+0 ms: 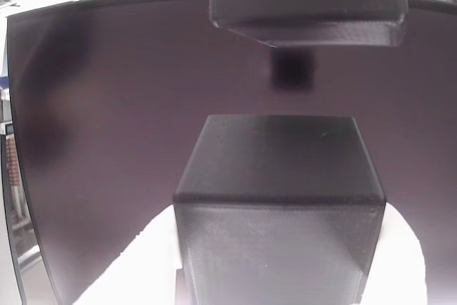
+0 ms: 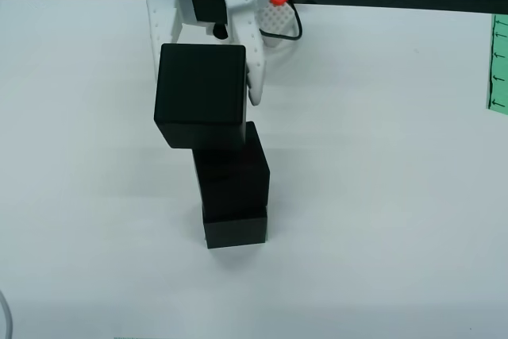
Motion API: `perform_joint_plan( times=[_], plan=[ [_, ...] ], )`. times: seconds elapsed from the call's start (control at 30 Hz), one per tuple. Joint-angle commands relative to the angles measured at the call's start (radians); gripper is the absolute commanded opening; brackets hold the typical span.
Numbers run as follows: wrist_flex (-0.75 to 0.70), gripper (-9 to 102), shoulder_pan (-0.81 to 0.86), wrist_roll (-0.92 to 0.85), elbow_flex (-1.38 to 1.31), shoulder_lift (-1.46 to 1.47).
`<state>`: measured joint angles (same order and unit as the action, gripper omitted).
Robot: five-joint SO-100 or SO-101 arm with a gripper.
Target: Stack 3 Blocks on the chosen place.
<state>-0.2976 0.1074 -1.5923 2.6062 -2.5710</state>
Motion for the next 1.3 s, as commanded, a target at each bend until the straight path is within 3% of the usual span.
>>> perform_joint_plan(
  times=[0.0, 0.23, 1.27],
  plan=[
    [0.120, 22, -0.008, -0.028, 0.054, -0.008],
    [0.373, 22, -0.014, -0.055, 0.221, -0.009],
    [0.673, 24, -0.043, -0.069, 0.325, 0.126]
  ],
)
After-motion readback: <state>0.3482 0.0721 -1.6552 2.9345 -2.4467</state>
